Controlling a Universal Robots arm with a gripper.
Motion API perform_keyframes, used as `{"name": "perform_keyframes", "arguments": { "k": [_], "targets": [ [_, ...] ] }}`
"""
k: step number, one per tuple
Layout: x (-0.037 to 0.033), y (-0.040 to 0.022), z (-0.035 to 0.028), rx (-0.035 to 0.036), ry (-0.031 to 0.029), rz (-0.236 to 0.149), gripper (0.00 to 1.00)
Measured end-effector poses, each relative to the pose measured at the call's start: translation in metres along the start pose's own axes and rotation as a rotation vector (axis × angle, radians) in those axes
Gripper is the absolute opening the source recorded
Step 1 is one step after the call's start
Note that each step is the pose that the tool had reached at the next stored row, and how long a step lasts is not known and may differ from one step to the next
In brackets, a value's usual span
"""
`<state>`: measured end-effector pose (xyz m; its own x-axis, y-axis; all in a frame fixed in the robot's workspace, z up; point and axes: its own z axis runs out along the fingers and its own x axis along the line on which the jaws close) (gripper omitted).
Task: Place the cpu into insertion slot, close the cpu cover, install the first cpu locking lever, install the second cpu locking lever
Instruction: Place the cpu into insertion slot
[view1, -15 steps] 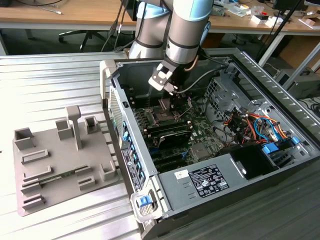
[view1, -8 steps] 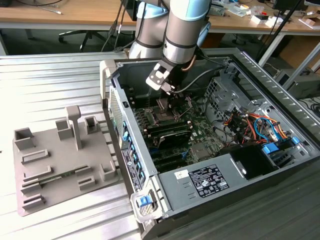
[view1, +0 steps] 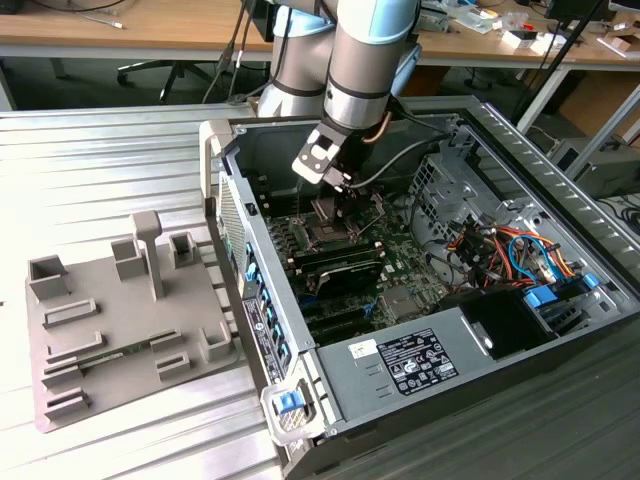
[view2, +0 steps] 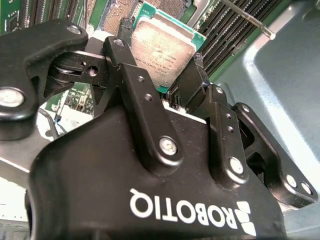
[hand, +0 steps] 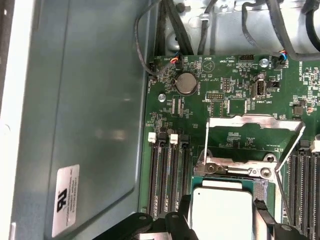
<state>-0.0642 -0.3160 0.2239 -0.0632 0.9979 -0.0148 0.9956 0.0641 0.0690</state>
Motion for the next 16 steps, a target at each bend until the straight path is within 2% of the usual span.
{"name": "perform_keyframes", "arguments": {
  "k": [2,3,6,8,9,16],
  "targets": [
    [0.0001,-0.0002,0.0005,0.0003,-0.0036,-0.002,0.55],
    [0.0,-0.0002,0.0006,0.0006,-0.0098,-0.004,0.55],
    [0.0001,-0.0002,0.0011,0.0023,-0.037,-0.007,0.55],
    [0.0001,-0.0002,0.0017,0.003,-0.049,-0.008,0.55],
    [0.0001,-0.0002,0.002,0.0033,-0.0529,-0.009,0.55],
    [0.0002,-0.001,0.0061,0.0033,-0.0539,-0.01,0.55]
  ]
}}
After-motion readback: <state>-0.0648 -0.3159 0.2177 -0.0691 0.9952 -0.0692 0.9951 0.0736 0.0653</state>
